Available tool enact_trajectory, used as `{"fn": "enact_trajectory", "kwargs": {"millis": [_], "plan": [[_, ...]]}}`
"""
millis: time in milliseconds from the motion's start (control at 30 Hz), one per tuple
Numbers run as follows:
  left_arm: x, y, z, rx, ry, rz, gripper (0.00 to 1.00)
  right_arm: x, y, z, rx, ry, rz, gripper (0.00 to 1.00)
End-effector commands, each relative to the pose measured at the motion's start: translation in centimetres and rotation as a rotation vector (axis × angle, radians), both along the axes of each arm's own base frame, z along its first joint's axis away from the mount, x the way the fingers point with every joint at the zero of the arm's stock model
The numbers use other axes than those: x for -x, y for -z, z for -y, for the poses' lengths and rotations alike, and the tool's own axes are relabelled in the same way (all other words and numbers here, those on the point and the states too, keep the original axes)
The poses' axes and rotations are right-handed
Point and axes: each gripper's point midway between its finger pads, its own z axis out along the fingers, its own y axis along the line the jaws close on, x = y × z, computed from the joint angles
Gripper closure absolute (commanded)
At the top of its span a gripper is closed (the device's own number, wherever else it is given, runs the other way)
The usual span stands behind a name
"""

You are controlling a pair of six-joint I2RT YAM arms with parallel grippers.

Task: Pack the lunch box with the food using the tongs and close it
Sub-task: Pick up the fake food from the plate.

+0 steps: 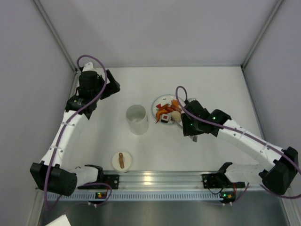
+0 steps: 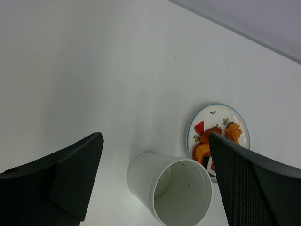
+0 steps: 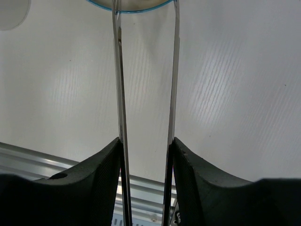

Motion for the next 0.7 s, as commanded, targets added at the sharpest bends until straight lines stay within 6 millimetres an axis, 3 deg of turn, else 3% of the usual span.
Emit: {"fn": "enact_trajectory", "kwargs": {"millis": [0,267,367,500,667], "plan": [[0.1,-0.2,0.1,0.006,-0.001,0.012,0.01,-1.7,-1.3,-1.5,-0.032,0.004,0.081,0.55],[0.1,-0.2,0.1,0.007,-0.001,0.010,0.01,-2.4,-1.3,-1.5,-0.012,0.013,0.101,0.57],[0.1,-0.1,0.1,0.006,0.001,0.009,0.01,-2.6,-1.7,-1.6,-0.021,0.016,0.112,0.64],[0.1,-0.1,0.1,0.006,0.001,0.009,0.01,-2.7,-2.2,-1.7,-0.028,0.014,0.117,0.84],[0.1,-0.1,0.1,0.008,0.000,0.009,0.01,-2.6,-4.7,-1.6,-0.056,0.011,0.152,0.89]]}}
